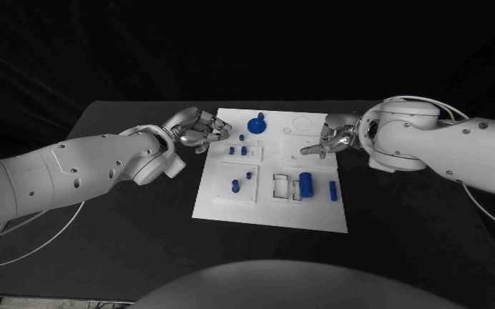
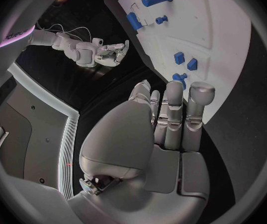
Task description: Assemble the parts on the task board
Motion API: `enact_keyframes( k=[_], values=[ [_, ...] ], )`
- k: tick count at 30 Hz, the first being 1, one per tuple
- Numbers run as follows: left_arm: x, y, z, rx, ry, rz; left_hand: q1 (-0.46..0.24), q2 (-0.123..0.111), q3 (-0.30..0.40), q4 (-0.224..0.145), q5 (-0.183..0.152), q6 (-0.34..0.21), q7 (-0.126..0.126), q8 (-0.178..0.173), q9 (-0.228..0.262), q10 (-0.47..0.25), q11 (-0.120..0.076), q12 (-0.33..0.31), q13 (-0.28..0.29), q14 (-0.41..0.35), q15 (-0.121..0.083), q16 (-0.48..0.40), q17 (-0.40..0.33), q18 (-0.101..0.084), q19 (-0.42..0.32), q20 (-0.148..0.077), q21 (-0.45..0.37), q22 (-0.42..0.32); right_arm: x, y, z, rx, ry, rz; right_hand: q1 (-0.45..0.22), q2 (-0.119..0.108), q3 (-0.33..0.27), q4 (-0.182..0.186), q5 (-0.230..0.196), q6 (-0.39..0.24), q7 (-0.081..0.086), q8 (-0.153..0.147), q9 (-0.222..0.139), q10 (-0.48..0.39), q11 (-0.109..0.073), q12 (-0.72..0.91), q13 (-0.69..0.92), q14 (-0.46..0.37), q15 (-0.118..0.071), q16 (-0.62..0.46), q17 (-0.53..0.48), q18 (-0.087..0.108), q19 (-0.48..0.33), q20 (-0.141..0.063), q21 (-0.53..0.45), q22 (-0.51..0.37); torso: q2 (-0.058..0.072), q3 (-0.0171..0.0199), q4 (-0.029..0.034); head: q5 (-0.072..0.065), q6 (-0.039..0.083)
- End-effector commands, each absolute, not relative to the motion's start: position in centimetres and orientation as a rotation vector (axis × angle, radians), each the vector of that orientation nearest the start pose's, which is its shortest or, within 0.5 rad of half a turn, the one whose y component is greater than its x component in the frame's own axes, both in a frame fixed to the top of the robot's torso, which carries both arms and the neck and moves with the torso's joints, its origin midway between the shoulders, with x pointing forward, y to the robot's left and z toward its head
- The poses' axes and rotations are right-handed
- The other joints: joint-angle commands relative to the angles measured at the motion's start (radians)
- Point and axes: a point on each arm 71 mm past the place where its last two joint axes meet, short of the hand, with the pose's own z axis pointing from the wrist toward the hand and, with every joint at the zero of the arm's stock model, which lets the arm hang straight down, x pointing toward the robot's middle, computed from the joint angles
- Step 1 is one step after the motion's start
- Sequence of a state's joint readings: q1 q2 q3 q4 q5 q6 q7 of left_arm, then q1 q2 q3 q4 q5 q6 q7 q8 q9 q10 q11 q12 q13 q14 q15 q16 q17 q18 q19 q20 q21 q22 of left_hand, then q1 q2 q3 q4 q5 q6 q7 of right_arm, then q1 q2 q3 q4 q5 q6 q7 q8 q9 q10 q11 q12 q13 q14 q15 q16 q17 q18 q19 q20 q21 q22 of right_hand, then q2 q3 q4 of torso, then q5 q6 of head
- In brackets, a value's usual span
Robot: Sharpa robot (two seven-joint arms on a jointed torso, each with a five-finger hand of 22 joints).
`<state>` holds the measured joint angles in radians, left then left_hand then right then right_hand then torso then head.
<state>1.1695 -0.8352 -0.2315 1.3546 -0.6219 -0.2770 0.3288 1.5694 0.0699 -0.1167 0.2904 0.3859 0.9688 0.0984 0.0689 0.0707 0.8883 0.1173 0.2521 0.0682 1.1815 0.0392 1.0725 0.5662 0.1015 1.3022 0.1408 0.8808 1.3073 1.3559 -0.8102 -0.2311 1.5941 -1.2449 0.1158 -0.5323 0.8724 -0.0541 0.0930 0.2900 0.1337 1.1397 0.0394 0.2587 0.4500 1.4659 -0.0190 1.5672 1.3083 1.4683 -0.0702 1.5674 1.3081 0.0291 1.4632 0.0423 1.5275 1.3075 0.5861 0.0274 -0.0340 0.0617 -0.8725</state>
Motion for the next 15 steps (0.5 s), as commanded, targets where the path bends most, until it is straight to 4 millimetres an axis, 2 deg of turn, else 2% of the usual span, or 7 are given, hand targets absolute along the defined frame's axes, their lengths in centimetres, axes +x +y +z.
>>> enact_keyframes(
  k=[1,5,9,15],
  values=[
    [47.4,24.6,-26.5,-0.492,1.783,-1.139,0.000,0.010,-0.006,0.002,0.005,0.003,0.003,0.002,0.001,0.008,0.002,0.006,0.001,-0.007,-0.002,-0.002,-0.001,0.018,-0.004,0.000,-0.003,0.104,46.7,-19.1,-22.4,-0.193,2.331,0.096,-0.010,-0.003,0.006,0.000,0.003,0.006,0.003,-0.005,-0.001,0.105,-0.002,0.004,0.262,0.102,-0.007,0.003,0.263,-0.019,0.087,-0.008,0.003,0.250,0.000,0.0006,0.0001,0.008,0.000],
    [47.3,24.8,-26.4,-0.493,1.781,-1.139,0.000,0.009,-0.007,0.002,0.005,0.003,0.002,0.002,0.001,0.008,0.002,0.007,0.001,-0.007,-0.002,-0.002,-0.001,0.018,-0.004,0.000,-0.003,0.105,46.9,-18.3,-23.4,-0.212,2.375,0.069,0.002,0.002,0.011,-0.007,0.005,0.011,0.002,-0.013,-0.003,0.105,-0.003,0.004,0.262,0.102,-0.008,0.003,0.263,-0.015,0.081,-0.009,-0.010,0.246,-0.001,-0.0006,0.0008,0.009,0.000],
    [47.3,24.8,-26.4,-0.494,1.782,-1.139,0.000,0.009,-0.007,0.002,0.005,0.003,0.002,0.002,0.001,0.008,0.002,0.007,0.001,-0.007,-0.002,-0.002,-0.001,0.018,-0.004,0.000,-0.003,0.105,47.2,-17.6,-24.0,-0.232,2.407,0.044,0.026,0.001,0.016,-0.021,0.023,0.003,0.006,-0.036,-0.012,0.105,-0.001,0.004,0.262,0.102,-0.005,0.003,0.263,-0.013,0.075,-0.007,-0.019,0.242,-0.001,-0.0006,-0.0001,0.008,0.000],
    [47.3,24.8,-26.4,-0.494,1.785,-1.141,0.001,0.008,-0.007,0.002,0.006,0.003,0.002,0.001,0.001,0.009,0.002,0.007,0.001,-0.006,-0.002,-0.001,0.001,0.017,-0.003,0.000,-0.002,0.105,47.3,-16.8,-24.9,-0.259,2.445,0.022,0.032,0.000,0.017,-0.024,0.026,-0.003,0.008,-0.046,-0.016,0.105,0.001,0.004,0.262,0.102,-0.003,0.003,0.263,-0.010,0.070,-0.006,-0.028,0.239,-0.001,-0.0006,-0.0020,0.013,0.000]
  ],
)
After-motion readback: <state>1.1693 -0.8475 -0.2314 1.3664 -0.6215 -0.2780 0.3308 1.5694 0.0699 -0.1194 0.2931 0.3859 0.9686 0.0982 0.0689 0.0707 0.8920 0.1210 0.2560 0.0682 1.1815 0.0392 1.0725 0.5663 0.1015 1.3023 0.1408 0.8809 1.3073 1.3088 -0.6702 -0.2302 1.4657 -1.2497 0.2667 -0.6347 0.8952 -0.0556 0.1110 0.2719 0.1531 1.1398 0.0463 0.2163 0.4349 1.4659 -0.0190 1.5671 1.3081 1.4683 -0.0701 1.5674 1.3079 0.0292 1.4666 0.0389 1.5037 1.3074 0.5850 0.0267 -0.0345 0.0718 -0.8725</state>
